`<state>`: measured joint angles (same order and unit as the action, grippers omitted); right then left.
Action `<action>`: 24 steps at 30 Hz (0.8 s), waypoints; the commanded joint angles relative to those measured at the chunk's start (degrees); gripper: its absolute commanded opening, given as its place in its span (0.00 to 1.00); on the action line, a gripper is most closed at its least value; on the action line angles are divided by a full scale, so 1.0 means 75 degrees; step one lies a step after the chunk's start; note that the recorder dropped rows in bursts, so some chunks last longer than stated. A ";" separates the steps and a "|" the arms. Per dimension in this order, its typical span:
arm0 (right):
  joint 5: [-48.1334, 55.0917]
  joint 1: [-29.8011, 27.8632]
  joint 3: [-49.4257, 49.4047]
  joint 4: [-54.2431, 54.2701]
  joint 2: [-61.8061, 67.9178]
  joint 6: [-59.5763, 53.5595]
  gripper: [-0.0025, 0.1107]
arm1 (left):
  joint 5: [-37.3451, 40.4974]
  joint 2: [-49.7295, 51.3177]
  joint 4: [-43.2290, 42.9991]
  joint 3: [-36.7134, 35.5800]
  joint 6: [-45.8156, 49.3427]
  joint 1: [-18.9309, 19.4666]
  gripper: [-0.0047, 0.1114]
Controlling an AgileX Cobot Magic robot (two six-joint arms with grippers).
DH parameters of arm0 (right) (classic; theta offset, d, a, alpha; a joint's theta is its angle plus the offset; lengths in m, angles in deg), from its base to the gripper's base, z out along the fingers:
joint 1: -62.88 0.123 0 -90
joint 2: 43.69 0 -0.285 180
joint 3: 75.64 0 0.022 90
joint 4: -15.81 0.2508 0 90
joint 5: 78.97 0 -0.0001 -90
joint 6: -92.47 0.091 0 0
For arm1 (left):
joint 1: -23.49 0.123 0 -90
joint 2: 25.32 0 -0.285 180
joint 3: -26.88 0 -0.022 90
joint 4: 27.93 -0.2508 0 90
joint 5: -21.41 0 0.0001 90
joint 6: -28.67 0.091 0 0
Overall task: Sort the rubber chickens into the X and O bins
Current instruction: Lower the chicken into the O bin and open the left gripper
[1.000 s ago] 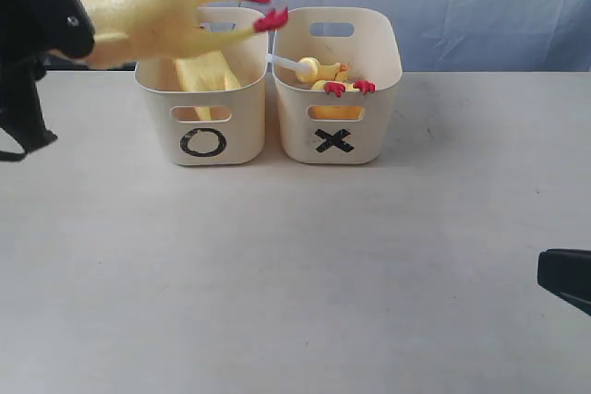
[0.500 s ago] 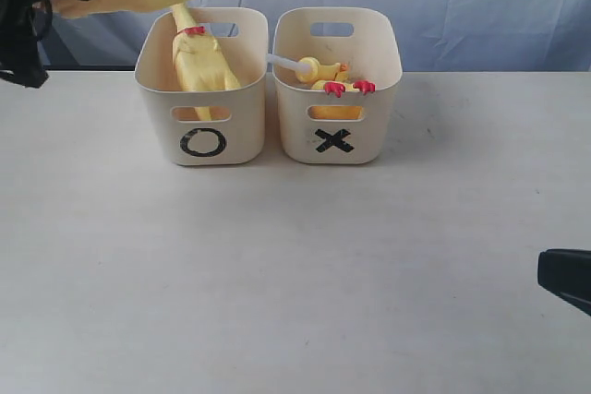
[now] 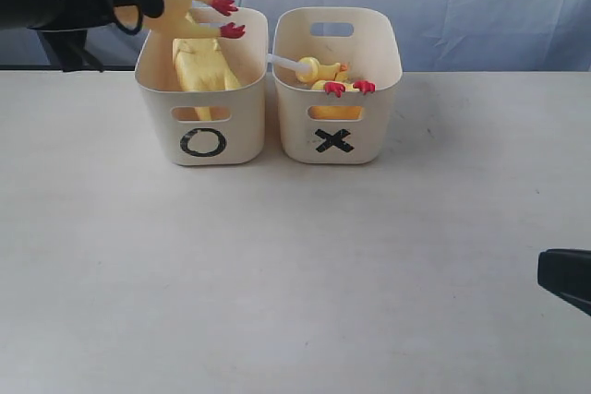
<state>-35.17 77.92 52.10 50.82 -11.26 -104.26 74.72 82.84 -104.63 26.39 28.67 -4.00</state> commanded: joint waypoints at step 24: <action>-0.0033 -0.0033 -0.0020 0.0008 -0.0048 -0.0016 0.01 | 0.0426 0.1835 -0.0160 0.1642 0.1093 -0.0223 0.04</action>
<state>-35.17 77.92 52.10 50.82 -11.26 -104.26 77.89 95.87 -105.36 38.10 37.29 -5.33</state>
